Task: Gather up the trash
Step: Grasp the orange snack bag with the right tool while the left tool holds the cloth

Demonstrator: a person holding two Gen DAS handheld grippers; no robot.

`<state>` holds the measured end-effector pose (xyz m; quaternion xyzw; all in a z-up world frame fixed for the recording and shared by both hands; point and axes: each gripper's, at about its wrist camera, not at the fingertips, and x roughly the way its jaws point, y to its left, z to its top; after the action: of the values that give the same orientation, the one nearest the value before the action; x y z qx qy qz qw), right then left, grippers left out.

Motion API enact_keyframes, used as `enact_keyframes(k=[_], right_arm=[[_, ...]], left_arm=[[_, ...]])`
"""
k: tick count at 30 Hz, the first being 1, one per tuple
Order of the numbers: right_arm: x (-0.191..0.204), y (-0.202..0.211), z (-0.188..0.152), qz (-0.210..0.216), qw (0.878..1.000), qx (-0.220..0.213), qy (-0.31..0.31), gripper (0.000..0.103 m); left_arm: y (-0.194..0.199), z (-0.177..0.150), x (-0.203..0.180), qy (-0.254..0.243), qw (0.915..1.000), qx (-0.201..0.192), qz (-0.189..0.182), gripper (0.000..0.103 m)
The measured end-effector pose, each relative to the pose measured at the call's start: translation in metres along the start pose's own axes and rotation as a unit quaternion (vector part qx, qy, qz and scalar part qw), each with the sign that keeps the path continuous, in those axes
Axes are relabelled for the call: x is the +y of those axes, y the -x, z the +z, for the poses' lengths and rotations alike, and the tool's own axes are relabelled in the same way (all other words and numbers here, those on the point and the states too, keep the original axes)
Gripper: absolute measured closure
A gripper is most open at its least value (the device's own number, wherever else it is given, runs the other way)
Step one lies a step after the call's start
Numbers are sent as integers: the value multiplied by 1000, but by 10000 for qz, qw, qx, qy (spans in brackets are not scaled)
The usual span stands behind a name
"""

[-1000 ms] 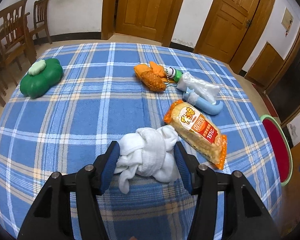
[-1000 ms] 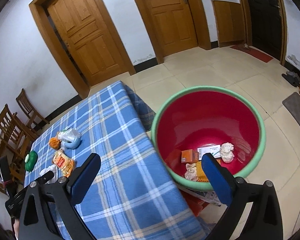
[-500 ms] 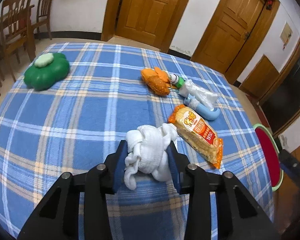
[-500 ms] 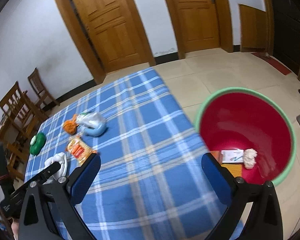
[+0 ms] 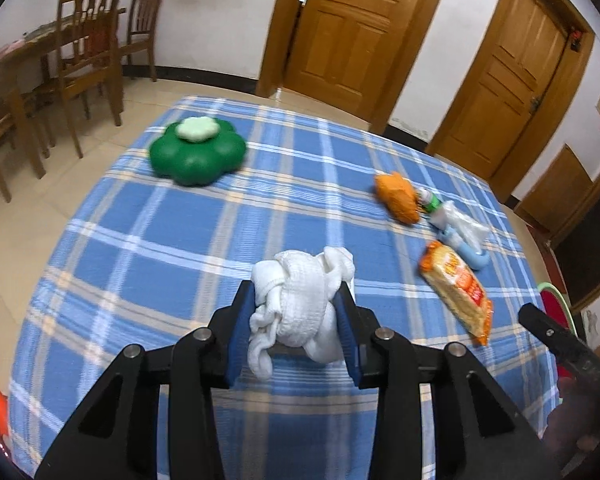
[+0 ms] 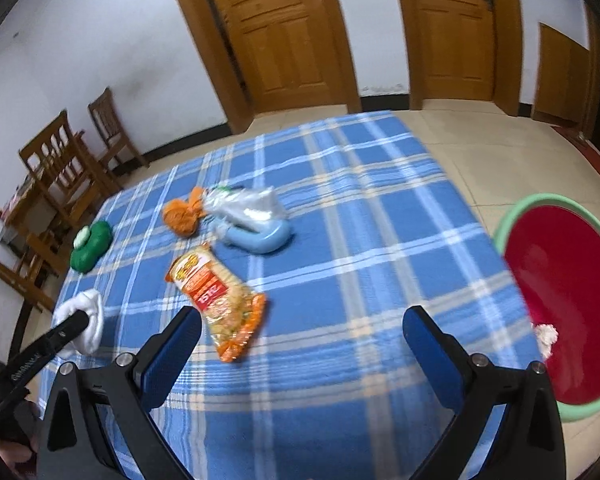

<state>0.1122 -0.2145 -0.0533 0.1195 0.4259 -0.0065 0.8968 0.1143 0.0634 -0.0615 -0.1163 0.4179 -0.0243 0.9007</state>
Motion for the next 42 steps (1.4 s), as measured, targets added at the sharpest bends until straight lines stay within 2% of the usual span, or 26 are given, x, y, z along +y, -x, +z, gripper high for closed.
enact_keyframes(k=[8, 11, 16, 23, 29, 42], right_arm=[[32, -34, 0, 34, 9982, 299, 517, 1], [40, -42, 3, 53, 9975, 329, 615, 4], [49, -49, 6, 12, 9962, 256, 829, 14], [63, -50, 0, -214, 9930, 148, 1155, 41], [63, -45, -4, -237, 9933, 157, 1124, 51], [38, -11, -18, 46, 9980, 106, 628, 53]], left_arm=[[2, -3, 20, 195, 9997, 11, 119, 63], [2, -5, 25, 244, 9996, 8, 131, 63], [1, -9, 30, 314, 9994, 27, 147, 63], [1, -10, 34, 359, 9993, 20, 124, 63], [4, -12, 29, 307, 9995, 19, 57, 63], [18, -15, 15, 173, 9998, -28, -43, 63]])
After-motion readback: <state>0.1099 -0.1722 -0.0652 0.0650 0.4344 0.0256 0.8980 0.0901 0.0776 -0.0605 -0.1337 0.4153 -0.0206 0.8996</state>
